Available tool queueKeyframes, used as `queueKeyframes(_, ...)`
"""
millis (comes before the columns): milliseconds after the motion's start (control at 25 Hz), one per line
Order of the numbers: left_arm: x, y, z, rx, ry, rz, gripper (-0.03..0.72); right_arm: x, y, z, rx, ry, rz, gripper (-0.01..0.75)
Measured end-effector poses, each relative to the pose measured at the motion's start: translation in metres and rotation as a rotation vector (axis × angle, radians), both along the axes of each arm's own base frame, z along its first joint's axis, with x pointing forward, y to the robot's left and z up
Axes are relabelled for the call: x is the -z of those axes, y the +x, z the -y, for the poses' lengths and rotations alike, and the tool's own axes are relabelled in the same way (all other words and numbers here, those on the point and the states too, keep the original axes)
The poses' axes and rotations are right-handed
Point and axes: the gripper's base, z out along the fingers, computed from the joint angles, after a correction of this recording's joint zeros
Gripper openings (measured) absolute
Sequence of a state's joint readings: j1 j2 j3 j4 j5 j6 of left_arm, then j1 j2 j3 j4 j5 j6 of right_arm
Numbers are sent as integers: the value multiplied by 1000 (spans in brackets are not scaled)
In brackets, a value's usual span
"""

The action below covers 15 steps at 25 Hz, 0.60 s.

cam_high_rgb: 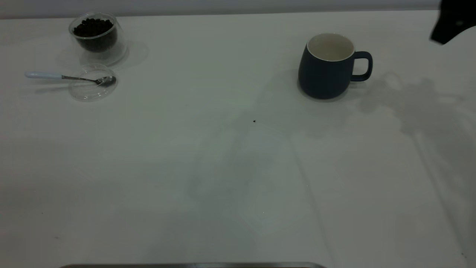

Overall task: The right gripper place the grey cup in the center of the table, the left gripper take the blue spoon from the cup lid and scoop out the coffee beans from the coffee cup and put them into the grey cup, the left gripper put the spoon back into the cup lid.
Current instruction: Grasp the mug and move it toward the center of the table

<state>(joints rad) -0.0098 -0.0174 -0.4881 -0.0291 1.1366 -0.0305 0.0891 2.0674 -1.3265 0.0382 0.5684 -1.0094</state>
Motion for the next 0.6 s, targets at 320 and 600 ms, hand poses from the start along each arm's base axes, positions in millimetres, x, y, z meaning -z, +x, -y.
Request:
queueKeyframes(320, 0, 0, 0, 0, 0, 0, 280, 42, 41, -21, -151, -42, -2, 459)
queueKeyframes(600, 0, 0, 0, 0, 0, 0, 280, 55, 47, -51, -273, -62, 7, 459)
